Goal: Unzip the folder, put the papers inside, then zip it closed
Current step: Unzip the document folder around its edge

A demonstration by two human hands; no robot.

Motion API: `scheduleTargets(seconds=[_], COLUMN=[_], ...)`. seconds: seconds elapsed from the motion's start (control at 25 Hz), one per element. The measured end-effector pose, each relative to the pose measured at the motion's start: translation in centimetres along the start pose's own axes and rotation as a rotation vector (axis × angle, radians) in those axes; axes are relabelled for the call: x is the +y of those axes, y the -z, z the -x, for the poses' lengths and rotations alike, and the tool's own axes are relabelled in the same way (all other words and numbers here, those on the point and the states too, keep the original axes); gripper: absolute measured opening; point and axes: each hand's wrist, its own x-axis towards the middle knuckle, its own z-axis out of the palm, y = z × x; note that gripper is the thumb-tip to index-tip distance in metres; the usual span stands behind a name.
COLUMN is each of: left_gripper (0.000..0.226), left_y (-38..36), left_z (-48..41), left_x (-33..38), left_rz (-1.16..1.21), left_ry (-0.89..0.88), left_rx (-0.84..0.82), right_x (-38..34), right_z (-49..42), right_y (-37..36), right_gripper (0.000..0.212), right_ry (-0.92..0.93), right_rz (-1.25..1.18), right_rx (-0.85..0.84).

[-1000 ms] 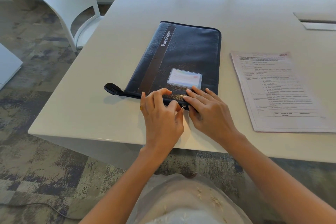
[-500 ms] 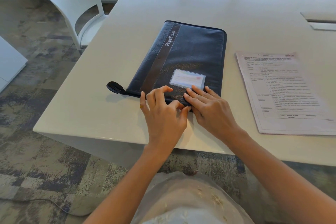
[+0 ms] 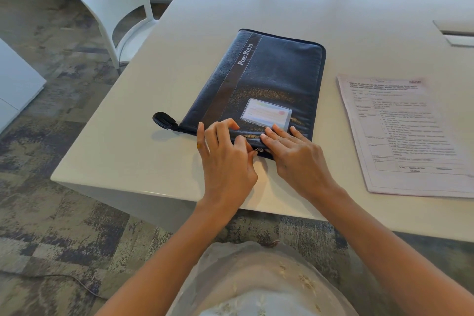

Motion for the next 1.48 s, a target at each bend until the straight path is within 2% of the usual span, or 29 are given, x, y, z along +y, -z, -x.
scheduleTargets(seconds=[0.32,0.52,0.84,1.0,1.32,1.48], left_gripper=[0.015,0.015,0.012,0.006,0.008,0.006], left_y=[-0.2,-0.7,-1.0,-1.1,-1.4,-1.4], left_z=[0.1,1.3,1.2,1.3,1.8,1.8], left_x=[-0.4,-0.4,0.1,0.8,3.9,4.3], left_rz=[-0.047,-0.044,0.092,0.125,0.127,0.153], left_ry=[0.019,0.007,0.043,-0.006,-0.056,0.000], left_rx=[0.034,0.021,0.005,0.043,0.041,0.016], right_x=[-0.3,2.4,3.4,3.0,2.9,3.2], right_z=[-0.3,0.8,2.2,2.2,2.3,2.2], right_y=[0.0,1.4,2.1,1.9,1.4,1.5], right_gripper=[0.040,0.038,0.033,0.028,0.027,0.027], right_ry=[-0.020,0.040,-0.110,-0.134,-0.130,-0.120], right_rz=[-0.028,-0.232,-0.472,-0.468,-0.393,-0.392], right_rx=[0.007,-0.083,-0.043,-0.012,0.001,-0.015])
